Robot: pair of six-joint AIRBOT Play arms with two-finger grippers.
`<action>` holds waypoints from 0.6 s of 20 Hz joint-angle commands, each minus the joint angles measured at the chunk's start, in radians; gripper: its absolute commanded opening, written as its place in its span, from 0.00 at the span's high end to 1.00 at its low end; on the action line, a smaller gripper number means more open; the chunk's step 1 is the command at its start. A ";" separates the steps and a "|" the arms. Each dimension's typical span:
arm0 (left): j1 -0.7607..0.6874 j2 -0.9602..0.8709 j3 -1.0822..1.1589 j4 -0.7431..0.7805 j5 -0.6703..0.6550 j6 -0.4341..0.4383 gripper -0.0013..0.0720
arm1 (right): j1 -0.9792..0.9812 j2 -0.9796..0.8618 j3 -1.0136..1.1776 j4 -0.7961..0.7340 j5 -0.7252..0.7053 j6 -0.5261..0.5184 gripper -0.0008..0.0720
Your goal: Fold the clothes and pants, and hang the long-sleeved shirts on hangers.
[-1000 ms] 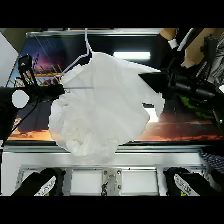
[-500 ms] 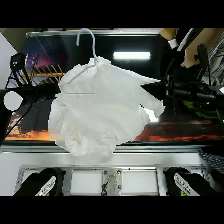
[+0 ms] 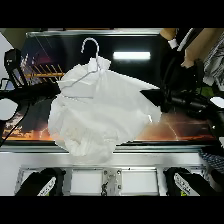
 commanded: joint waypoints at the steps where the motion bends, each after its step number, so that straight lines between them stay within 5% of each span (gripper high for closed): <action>1: -0.085 0.081 0.014 0.006 0.011 0.001 0.97 | 0.035 -0.011 -0.078 0.121 0.010 -0.093 0.98; 12: -0.445 -0.046 0.411 0.119 -0.191 0.026 0.97 | 0.106 -0.014 -0.075 0.240 0.007 -0.115 0.98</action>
